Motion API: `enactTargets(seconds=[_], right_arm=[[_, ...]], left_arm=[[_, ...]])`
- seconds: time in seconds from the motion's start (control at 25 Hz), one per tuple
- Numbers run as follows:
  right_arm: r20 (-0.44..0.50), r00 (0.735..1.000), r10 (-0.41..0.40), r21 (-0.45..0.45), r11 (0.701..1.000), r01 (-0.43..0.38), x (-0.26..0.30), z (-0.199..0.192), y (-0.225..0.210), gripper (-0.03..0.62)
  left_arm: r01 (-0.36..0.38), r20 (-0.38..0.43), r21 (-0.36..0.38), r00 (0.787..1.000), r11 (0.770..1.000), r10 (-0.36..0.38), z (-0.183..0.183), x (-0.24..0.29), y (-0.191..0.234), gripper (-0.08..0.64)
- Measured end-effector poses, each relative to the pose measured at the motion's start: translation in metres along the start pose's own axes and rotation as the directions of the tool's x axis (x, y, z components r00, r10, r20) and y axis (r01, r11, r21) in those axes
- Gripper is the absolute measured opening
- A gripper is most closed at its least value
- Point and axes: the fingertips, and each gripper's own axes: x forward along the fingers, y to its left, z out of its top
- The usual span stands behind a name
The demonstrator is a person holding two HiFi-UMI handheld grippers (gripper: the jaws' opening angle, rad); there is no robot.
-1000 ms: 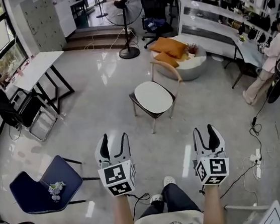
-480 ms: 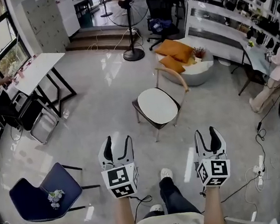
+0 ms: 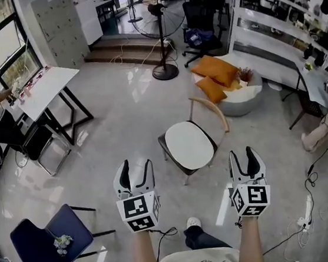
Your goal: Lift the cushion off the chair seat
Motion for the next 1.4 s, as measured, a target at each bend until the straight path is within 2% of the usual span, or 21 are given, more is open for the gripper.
enactTargets(seconds=[0.24,0.6,0.92,1.4], right_arm=[[0.010,0.999,0.034,-0.015,0.999,-0.034,0.085,0.002,-0.027,0.229],[-0.028,0.998,0.059,0.016,0.998,-0.059,0.165,-0.015,-0.053,0.230],[-0.057,0.996,0.071,0.021,0.997,-0.069,0.231,-0.029,-0.047,0.232],[-0.109,0.994,0.021,0.019,1.000,-0.019,0.364,-0.038,-0.037,0.233]], left_arm=[[-0.020,0.016,-0.019,1.000,1.000,0.020,0.013,0.083,-0.008,0.262],[-0.046,-0.031,-0.015,0.998,0.999,0.045,0.010,0.156,-0.014,0.262],[-0.047,-0.067,-0.018,0.997,0.999,0.046,0.000,0.218,0.007,0.262],[0.013,-0.112,-0.027,0.994,1.000,-0.016,0.008,0.360,0.050,0.262]])
